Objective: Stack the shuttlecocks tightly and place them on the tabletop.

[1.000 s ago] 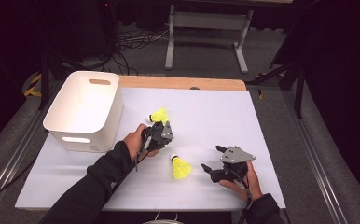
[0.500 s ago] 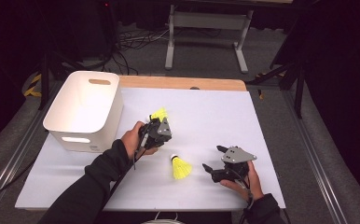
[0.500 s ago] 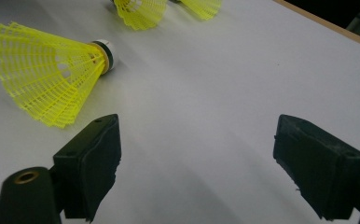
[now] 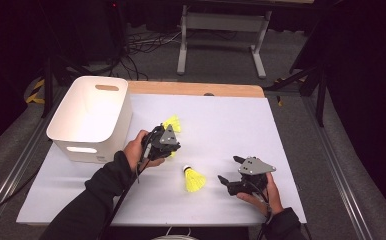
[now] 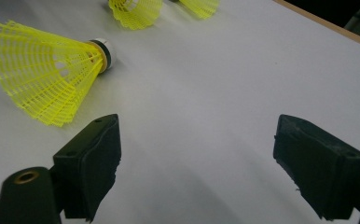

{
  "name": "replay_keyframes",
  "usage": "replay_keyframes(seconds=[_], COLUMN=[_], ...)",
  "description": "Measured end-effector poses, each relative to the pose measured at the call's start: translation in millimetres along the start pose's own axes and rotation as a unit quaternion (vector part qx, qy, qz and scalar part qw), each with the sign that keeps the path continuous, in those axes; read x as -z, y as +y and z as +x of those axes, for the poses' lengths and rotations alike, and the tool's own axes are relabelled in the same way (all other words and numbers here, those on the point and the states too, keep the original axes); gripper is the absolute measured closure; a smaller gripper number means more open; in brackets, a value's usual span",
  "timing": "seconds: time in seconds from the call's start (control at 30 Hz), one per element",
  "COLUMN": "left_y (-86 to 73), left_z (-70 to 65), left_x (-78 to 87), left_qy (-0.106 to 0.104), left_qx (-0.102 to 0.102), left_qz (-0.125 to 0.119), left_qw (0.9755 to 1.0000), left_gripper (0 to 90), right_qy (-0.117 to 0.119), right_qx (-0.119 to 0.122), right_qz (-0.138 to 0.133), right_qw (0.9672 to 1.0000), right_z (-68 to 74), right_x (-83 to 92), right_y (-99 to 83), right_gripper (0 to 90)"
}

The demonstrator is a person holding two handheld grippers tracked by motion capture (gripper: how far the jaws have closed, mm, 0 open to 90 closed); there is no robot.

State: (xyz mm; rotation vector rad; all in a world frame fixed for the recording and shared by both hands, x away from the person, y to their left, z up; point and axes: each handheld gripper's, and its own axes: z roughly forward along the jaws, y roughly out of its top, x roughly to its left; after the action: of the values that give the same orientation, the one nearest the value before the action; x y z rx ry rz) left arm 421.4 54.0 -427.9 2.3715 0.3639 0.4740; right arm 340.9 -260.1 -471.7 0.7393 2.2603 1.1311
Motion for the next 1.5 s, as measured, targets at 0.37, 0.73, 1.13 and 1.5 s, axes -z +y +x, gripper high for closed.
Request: replay_keyframes(seconds=[0.37, 0.73, 1.13, 1.5], left_y=[-2.1, -9.3, -23.1, -43.1], left_z=[-1.2, -3.2, -10.4, -17.6], left_x=[22.2, 45.4, 71.8, 88.7], left_qy=[0.018, 0.044, 0.068, 0.078], left_qx=[-0.003, -0.015, -0.024, -0.033], left_qz=[-0.030, -0.070, -0.108, -0.134], left_qw=[0.9994, 0.9964, 0.9915, 0.9874], left_gripper=[81.3, 78.6, 74.6, 68.3], right_qy=[-0.005, -0.007, -0.007, -0.008], right_qx=[0.001, 0.001, -0.002, -0.006], right_qz=[-0.002, -0.007, -0.010, -0.010], right_qw=[1.0000, 0.9999, 0.9999, 0.9999], right_z=[-0.1, -0.2, -0.5, -0.2], right_x=[0.7, 2.4, 3.4, 3.3], right_y=[0.3, 1.5, 2.2, 3.2], right_gripper=[16.2, 16.2, 16.2, 16.2])
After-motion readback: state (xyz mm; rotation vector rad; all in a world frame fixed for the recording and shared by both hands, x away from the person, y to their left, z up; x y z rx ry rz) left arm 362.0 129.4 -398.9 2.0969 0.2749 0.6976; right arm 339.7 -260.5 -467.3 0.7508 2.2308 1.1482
